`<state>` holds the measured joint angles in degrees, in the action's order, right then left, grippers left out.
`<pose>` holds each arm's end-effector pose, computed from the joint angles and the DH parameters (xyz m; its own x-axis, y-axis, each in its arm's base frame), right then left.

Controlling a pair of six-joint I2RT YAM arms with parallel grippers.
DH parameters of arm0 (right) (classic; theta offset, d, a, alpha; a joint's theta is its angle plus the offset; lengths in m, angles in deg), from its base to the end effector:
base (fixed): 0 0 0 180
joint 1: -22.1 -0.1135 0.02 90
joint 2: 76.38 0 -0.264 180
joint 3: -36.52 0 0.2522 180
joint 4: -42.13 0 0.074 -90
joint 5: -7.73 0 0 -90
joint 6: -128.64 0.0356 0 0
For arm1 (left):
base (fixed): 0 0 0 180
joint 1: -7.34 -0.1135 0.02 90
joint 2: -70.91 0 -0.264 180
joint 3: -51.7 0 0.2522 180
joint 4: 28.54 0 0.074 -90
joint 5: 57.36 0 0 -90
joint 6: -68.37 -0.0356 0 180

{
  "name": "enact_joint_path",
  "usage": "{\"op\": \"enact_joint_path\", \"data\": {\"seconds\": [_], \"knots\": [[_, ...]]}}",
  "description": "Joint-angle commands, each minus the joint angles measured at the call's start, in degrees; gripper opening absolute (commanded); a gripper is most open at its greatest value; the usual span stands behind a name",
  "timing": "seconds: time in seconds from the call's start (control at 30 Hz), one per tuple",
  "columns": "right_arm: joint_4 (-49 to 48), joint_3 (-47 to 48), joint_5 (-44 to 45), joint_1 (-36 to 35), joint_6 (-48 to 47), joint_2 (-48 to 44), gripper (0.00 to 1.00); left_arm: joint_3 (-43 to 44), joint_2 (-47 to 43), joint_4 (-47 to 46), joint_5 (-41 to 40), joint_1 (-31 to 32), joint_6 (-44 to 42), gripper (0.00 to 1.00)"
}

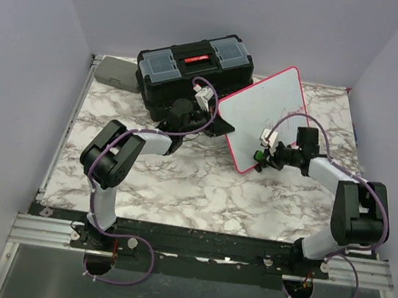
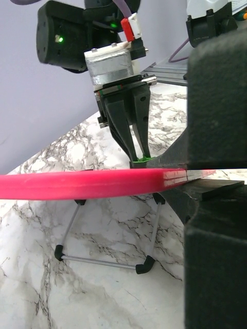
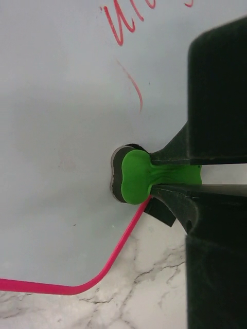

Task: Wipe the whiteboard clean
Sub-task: Erase the whiteboard at the whiteboard stand.

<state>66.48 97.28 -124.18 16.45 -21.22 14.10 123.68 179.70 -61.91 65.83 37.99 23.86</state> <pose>0.2964 0.0532 0.1711 -0.0039 -0.6471 -0.7624 -0.9295 0.2835 -0.2359 0.3433 -0.2261 0.2061 -0.6757 -0.2933 -0.6763 0.5918 0.3312 -0.7349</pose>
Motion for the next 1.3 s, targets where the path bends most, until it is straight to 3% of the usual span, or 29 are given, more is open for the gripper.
{"op": "enact_joint_path", "data": {"seconds": [0.0,0.13,0.37,0.47,0.63,0.73,0.8,0.9,1.03,1.17,1.27], "knots": [[-23.2,-7.4,8.1,-0.9,19.8,-3.4,0.01,1.7,0.4,-2.1,5.8,1.8,2.3,0.00],[-37.5,-9.5,22.0,-0.9,32.7,-5.0,0.01,1.7,0.5,-2.1,5.8,1.9,2.5,0.00],[-32.1,-4.4,30.5,-0.8,34.9,-1.6,0.01,2.3,0.6,-1.6,5.7,2.1,2.3,0.00],[-26.5,-3.2,22.5,-0.8,31.8,-1.9,0.01,2.2,0.5,-1.6,5.7,2.1,2.2,0.00],[-3.5,2.4,-2.3,-0.8,17.0,-0.4,0.01,2.4,0.5,-1.4,5.7,2.2,2.1,0.00],[-4.5,1.1,-6.5,-0.9,17.7,-0.9,0.01,2.6,0.5,-1.2,5.7,2.2,2.2,0.00],[-13.7,-0.5,-2.2,-0.9,24.8,-1.7,0.01,2.6,0.6,-1.3,5.7,2.2,2.1,0.00],[-27.2,-2.2,16.1,-0.9,41.4,-1.8,0.01,2.7,0.7,-1.3,5.7,2.2,2.3,0.00],[-31.1,0.8,39.2,-0.8,50.6,0.8,0.01,2.7,0.7,-1.2,5.7,2.2,2.2,0.00],[-31.4,0.6,42.3,-0.9,49.0,1.7,0.01,2.9,0.6,-0.9,5.7,2.3,2.1,0.00],[-29.3,0.7,33.7,-0.8,47.0,0.9,0.01,2.8,0.6,-0.9,5.7,2.3,2.0,0.00]]}}
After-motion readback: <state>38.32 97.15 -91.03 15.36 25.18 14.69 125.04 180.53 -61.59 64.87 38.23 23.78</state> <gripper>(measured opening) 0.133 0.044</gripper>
